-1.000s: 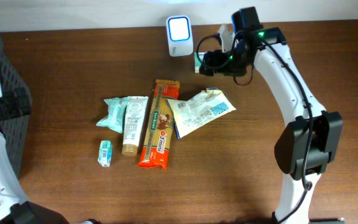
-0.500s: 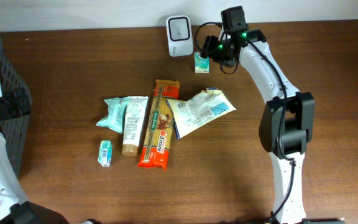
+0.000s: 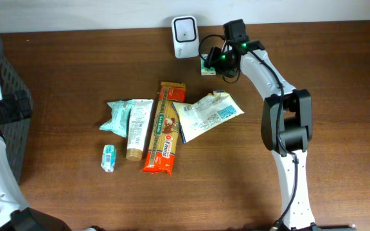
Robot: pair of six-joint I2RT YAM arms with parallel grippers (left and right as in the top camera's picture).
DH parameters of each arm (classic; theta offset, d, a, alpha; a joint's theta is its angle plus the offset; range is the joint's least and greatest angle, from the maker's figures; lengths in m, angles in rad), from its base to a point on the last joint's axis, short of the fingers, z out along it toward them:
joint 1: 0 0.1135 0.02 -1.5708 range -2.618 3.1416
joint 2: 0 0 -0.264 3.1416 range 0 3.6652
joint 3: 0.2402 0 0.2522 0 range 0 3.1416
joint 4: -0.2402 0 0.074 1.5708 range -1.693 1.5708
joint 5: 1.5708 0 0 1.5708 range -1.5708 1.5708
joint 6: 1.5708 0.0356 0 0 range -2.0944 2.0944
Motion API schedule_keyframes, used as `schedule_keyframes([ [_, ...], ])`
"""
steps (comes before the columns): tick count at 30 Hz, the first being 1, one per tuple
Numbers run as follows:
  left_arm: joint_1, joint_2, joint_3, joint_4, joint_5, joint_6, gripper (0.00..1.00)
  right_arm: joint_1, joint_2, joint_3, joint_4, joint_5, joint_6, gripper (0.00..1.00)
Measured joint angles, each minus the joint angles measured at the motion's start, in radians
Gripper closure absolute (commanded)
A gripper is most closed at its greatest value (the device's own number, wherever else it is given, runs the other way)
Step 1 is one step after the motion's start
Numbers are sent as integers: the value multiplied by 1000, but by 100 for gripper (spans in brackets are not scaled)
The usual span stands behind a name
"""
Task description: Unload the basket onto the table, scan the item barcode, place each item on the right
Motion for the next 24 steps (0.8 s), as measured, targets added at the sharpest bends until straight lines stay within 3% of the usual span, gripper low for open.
schedule_keyframes([
  [5, 0, 0, 0, 0, 0, 0, 1, 5, 29, 26, 5, -23, 4, 73],
  [7, 0, 0, 0, 0, 0, 0, 1, 7, 35, 37, -13, -37, 8, 96],
  [15, 0, 0, 0, 0, 0, 0, 1, 0, 14, 48, -162, -136, -148, 96],
  [19, 0, 0, 0, 0, 0, 0, 1, -39, -66, 3, -250, -424, -306, 96],
  [24, 0, 0, 0, 0, 0, 0, 1, -82, -290, 5, -373, -751, -437, 96],
])
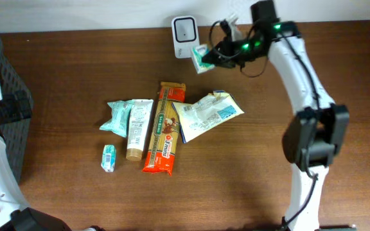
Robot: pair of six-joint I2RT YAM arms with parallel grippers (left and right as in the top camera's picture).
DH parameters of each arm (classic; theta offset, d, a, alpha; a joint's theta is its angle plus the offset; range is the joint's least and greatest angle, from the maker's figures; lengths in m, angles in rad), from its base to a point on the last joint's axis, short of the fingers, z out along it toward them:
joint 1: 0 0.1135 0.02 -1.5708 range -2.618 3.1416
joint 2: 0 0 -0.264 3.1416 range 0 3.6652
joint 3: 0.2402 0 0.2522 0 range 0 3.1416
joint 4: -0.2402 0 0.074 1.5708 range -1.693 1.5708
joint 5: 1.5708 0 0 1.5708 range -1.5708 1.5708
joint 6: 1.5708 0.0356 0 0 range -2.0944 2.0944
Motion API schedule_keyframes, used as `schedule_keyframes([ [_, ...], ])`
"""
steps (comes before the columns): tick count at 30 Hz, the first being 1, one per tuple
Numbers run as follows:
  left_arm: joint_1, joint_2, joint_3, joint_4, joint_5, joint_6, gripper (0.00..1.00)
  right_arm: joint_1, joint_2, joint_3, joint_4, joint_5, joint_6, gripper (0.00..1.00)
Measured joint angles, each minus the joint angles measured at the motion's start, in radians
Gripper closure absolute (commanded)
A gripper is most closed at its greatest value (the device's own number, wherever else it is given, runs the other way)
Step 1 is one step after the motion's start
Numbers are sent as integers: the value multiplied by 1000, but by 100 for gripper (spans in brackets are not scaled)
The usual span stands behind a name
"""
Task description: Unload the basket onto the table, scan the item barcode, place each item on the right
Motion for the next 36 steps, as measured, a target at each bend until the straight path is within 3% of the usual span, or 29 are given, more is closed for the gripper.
schedule_keyframes([
  [4, 0, 0, 0, 0, 0, 0, 1, 6, -24, 5, -71, -166, -73, 96],
  [8, 0, 0, 0, 0, 0, 0, 1, 20, -23, 4, -108, -124, -93, 96],
  [11, 0, 0, 0, 1, 0, 0, 1, 72, -23, 4, -206, 109, -97, 96],
  [15, 0, 0, 0, 0, 0, 0, 1, 217, -23, 4, -339, 562, -56, 96],
  [19, 0, 0, 0, 0, 0, 0, 1, 332, -23, 3, -517, 1078, 157, 96],
  [22, 0, 0, 0, 0, 0, 0, 1, 371, -23, -11, -584, 1360, 311, 96],
  [26, 0, 0, 0, 0, 0, 0, 1, 404, -23, -158, -516, 1611, 439, 96],
  [29, 0, 0, 0, 0, 0, 0, 1, 408, -18, -323, -504, 1693, 532, 95],
  [31, 0, 0, 0, 0, 0, 0, 1, 409, -16, -389, -482, 1707, 571, 82],
  [34, 0, 0, 0, 0, 0, 0, 1, 417, -15, -422, -460, 1683, 587, 43],
  [35, 0, 0, 0, 0, 0, 0, 1, 426, -15, -422, -453, 1664, 583, 34],
  [36, 0, 0, 0, 0, 0, 0, 1, 438, -15, -423, -447, 1644, 572, 32],
])
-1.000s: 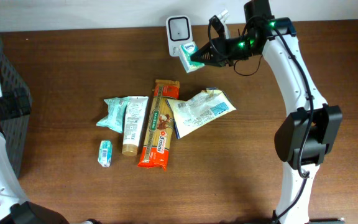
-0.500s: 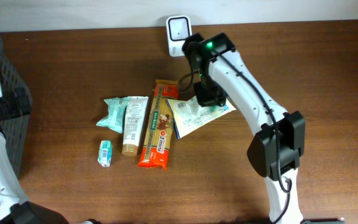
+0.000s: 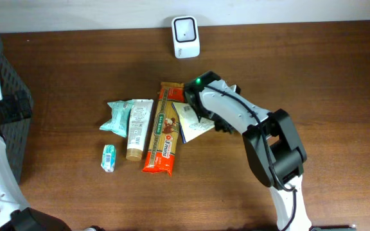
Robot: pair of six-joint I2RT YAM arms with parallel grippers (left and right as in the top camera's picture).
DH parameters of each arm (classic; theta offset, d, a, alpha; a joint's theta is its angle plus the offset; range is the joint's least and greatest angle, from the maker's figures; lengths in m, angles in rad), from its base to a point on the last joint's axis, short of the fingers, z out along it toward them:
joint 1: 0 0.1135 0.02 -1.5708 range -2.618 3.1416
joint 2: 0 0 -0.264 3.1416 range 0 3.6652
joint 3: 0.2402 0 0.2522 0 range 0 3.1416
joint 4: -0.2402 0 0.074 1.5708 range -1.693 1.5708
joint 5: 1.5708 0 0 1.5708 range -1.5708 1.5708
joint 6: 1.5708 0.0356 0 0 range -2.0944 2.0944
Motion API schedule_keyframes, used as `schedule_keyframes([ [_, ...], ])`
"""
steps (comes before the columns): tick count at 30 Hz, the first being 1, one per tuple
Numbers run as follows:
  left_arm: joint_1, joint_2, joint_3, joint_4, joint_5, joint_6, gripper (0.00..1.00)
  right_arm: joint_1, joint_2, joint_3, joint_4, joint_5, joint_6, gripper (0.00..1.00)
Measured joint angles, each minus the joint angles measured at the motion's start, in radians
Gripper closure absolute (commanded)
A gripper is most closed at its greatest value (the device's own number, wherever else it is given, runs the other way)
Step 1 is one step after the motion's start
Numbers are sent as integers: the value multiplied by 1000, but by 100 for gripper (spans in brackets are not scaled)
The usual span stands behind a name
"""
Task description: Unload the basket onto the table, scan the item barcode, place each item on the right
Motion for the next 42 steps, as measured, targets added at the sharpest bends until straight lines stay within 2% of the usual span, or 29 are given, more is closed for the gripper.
schedule_keyframes([
  [3, 0, 0, 0, 0, 0, 0, 1, 50, 0, 0, 12, -91, -71, 32],
  [5, 0, 0, 0, 0, 0, 0, 1, 78, 0, 0, 18, -155, -108, 35],
  [11, 0, 0, 0, 0, 0, 0, 1, 68, -40, -1, 119, -371, -208, 39],
  [14, 0, 0, 0, 0, 0, 0, 1, 14, -158, -2, 174, -475, -268, 38],
  [15, 0, 0, 0, 0, 0, 0, 1, -76, -267, 6, 187, -557, -320, 38],
  [17, 0, 0, 0, 0, 0, 0, 1, -178, -320, 12, 190, -669, -392, 38],
  [18, 0, 0, 0, 0, 0, 0, 1, -301, -341, 12, 190, -772, -461, 41],
  [20, 0, 0, 0, 0, 0, 0, 1, -416, -342, -26, 223, -857, -512, 57],
  [21, 0, 0, 0, 0, 0, 0, 1, -469, -341, -66, 238, -891, -536, 78],
  [23, 0, 0, 0, 0, 0, 0, 1, -572, -335, -190, 311, -940, -569, 92],
  [26, 0, 0, 0, 0, 0, 0, 1, -629, -335, -371, 457, -960, -564, 96],
  [31, 0, 0, 0, 0, 0, 0, 1, -586, -335, -456, 541, -956, -551, 96],
  [39, 0, 0, 0, 0, 0, 0, 1, -285, -335, -456, 513, -964, -577, 96],
  [42, 0, 0, 0, 0, 0, 0, 1, -274, -335, -447, 509, -974, -562, 96],
])
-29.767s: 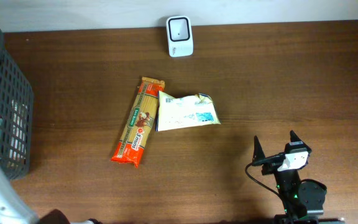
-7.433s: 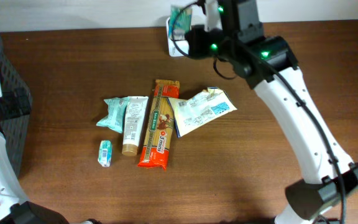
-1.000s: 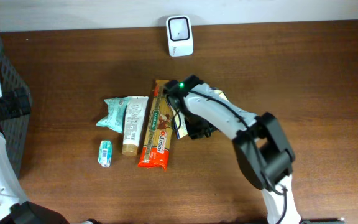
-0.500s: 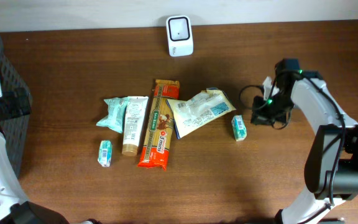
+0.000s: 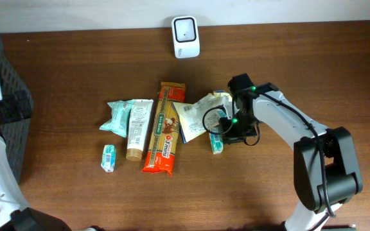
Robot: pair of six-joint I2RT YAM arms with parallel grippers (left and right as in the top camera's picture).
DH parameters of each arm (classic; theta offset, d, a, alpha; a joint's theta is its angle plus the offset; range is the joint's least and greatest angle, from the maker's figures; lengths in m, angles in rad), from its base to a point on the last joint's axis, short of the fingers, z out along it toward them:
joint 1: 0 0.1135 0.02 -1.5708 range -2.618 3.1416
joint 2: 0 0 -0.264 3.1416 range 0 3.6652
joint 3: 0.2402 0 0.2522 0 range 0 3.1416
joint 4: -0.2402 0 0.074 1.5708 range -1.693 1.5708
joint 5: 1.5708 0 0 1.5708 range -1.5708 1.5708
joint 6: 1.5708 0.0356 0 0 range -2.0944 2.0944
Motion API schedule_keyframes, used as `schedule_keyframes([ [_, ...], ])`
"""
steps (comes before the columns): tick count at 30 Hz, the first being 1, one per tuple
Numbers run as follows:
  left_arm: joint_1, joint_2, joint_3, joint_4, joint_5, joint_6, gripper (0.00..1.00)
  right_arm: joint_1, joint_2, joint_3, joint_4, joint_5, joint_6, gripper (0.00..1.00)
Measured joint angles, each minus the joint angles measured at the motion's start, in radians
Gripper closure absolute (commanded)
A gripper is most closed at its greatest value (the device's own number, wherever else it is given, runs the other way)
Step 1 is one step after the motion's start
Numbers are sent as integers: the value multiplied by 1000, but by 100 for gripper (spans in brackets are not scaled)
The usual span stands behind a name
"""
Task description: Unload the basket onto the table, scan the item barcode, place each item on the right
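Observation:
The white barcode scanner (image 5: 186, 28) stands at the table's back edge. A small teal-and-white pack (image 5: 216, 142) lies on the wood just right of the pile of items. My right gripper (image 5: 222, 126) hovers directly over its upper end, fingers pointing down-left. From above, the frame does not show whether the fingers still pinch the pack. My left arm (image 5: 5, 106) rests at the far left edge, its fingers unclear.
The pile holds a crumpled white-and-blue packet (image 5: 201, 112), an orange spaghetti pack (image 5: 162, 128), a beige tube (image 5: 138, 130), a teal pouch (image 5: 117, 117) and a second small teal pack (image 5: 109, 157). A dark basket (image 5: 2, 70) stands far left.
My right arm was stretched over the crumpled packet with its wrist near the spaghetti pack. It has now pulled back to the right, and the small teal pack shows on the table below the gripper.
My right gripper first held the small teal pack just right of the scanner, then kept it beside the scanner with the arm swung out. Later the arm lay over the pile, pack hidden. Now the pack lies on the table right of the pile.

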Motion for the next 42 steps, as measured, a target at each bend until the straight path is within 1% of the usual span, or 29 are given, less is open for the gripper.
schedule_keyframes([
  [4, 0, 0, 0, 0, 0, 0, 1, 13, 0, 60, 13, -47, 3, 96],
  [9, 0, 0, 0, 0, 0, 0, 1, 133, 12, 74, 13, -38, 14, 95],
  [10, 0, 0, 0, 0, 0, 0, 1, 163, 34, 74, 13, -34, 22, 93],
  [11, 0, 0, 0, 0, 0, 0, 1, 175, 54, 74, 12, -31, 26, 85],
  [13, 0, 0, 0, 0, 0, 0, 1, 175, 76, 74, 13, -19, 31, 62],
  [14, 0, 0, 0, 0, 0, 0, 1, 169, 77, 74, 13, -18, 34, 60],
  [16, 0, 0, 0, 0, 0, 0, 1, 157, 72, 82, -5, 3, 47, 59],
  [17, 0, 0, 0, 0, 0, 0, 1, 143, 58, 84, -30, 31, 56, 56],
  [20, 0, 0, 0, 0, 0, 0, 1, 115, 8, 85, -90, 76, 62, 54],
  [22, 0, 0, 0, 0, 0, 0, 1, 100, -23, 88, -110, 102, 71, 48],
  [26, 0, 0, 0, 0, 0, 0, 1, 84, -33, 93, -110, 185, 76, 49],
  [29, 0, 0, 0, 0, 0, 0, 1, 93, -33, 90, -69, 225, 43, 49],
  [31, 0, 0, 0, 0, 0, 0, 1, 133, -33, 68, -28, 284, 25, 49],
  [34, 0, 0, 0, 0, 0, 0, 1, 244, -33, 32, 31, 418, 13, 49],
  [37, 0, 0, 0, 0, 0, 0, 1, 300, -32, 7, 60, 511, 6, 56],
  [39, 0, 0, 0, 0, 0, 0, 1, 306, -25, -16, 82, 594, 2, 58],
  [42, 0, 0, 0, 0, 0, 0, 1, 306, 26, -24, 97, 695, 2, 64],
])
